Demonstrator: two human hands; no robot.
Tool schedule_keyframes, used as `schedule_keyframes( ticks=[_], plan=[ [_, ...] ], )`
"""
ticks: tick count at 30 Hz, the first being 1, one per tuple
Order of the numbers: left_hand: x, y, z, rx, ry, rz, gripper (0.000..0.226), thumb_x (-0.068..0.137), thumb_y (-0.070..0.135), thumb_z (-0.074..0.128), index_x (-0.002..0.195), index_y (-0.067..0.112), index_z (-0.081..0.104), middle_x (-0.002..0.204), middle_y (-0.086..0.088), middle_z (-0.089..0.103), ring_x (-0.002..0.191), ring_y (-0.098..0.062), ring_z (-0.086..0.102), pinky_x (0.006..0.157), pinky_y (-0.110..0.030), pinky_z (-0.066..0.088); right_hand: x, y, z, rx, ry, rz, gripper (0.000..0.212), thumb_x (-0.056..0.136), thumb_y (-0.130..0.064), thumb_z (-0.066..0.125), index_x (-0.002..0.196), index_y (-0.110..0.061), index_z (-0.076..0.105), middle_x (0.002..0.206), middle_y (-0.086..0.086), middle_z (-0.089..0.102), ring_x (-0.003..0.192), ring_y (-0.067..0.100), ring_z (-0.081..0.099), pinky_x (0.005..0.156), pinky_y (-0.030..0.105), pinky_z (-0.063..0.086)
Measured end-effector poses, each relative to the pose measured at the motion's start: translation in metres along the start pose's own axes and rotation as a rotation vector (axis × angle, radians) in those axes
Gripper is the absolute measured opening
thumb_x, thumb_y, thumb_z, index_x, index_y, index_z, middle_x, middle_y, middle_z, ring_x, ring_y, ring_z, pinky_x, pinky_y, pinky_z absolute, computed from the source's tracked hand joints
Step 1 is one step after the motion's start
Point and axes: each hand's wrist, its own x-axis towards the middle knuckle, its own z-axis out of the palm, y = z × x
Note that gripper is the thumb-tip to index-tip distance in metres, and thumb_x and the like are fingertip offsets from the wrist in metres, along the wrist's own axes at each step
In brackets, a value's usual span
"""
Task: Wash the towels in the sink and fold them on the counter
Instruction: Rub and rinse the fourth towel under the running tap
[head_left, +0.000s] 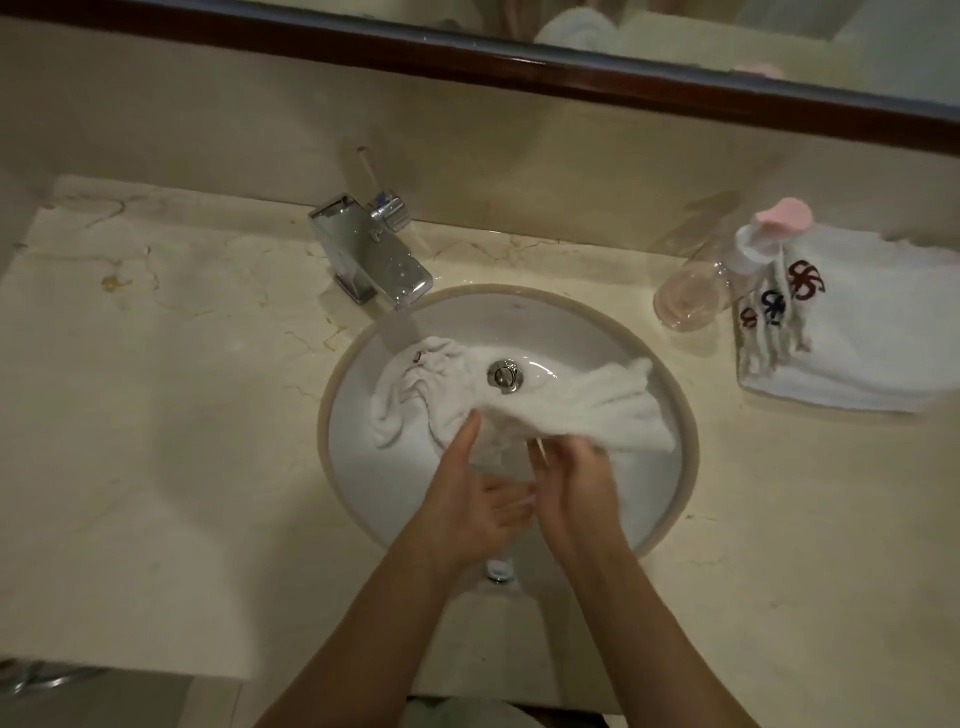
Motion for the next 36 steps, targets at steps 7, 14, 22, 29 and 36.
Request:
schedule_keyframes(
  ticks=[7,14,22,29,36],
  plan=[
    [0.002,0.017,-0.008,-0.252,-0.05,0.287,0.038,0.101,0.019,0.042,0.13,0.002,0.059,0.128,-0.016,0.065,0.121,-0.031,0.06,0.107,-0.046,0.044,-0.03,0.027,-0.046,-0.839,-0.146,-0.228,0.038,0.096,-0.011,0.054,0.134,-0.01,0.056,0.133,-0.003,0.06,0.128,0.011,0.051,0.101,0.007,0.038],
    [-0.04,0.033,-0.029,-0.101,-0.194,0.312,0.056,0.097,0.047,0.045,0.134,0.008,0.058,0.132,-0.017,0.063,0.123,-0.033,0.06,0.1,-0.045,0.051,-0.014,0.019,-0.006,0.34,-0.018,0.658,0.073,0.101,-0.06,0.032,0.109,0.0,0.072,0.108,0.022,0.073,0.088,0.038,0.074,0.074,0.044,0.061],
    [-0.04,0.049,-0.068,0.475,0.31,0.567,0.043,0.099,0.049,0.051,0.125,0.018,0.065,0.114,-0.005,0.073,0.104,-0.023,0.07,0.097,-0.045,0.053,0.009,-0.001,0.004,0.189,-0.133,0.488,0.027,0.094,-0.013,0.048,0.105,-0.006,0.071,0.116,0.017,0.069,0.1,0.03,0.068,0.087,0.04,0.05],
    [-0.029,0.036,-0.059,0.366,0.346,0.527,0.041,0.096,0.042,0.059,0.122,0.011,0.064,0.116,-0.005,0.068,0.101,-0.023,0.066,0.092,-0.035,0.05,-0.002,-0.041,-0.058,0.191,-0.108,0.312,0.042,0.1,-0.028,0.038,0.109,-0.011,0.076,0.118,0.012,0.071,0.102,0.026,0.07,0.083,0.037,0.054],
    [-0.012,0.017,-0.057,-0.029,-0.118,0.402,0.052,0.103,0.041,0.042,0.146,0.012,0.046,0.142,-0.013,0.055,0.132,-0.028,0.052,0.111,-0.048,0.041,-0.014,-0.04,-0.054,0.094,-0.202,0.257,0.053,0.08,-0.007,0.048,0.131,0.001,0.06,0.131,0.022,0.063,0.12,0.034,0.062,0.105,0.048,0.047]
  ],
)
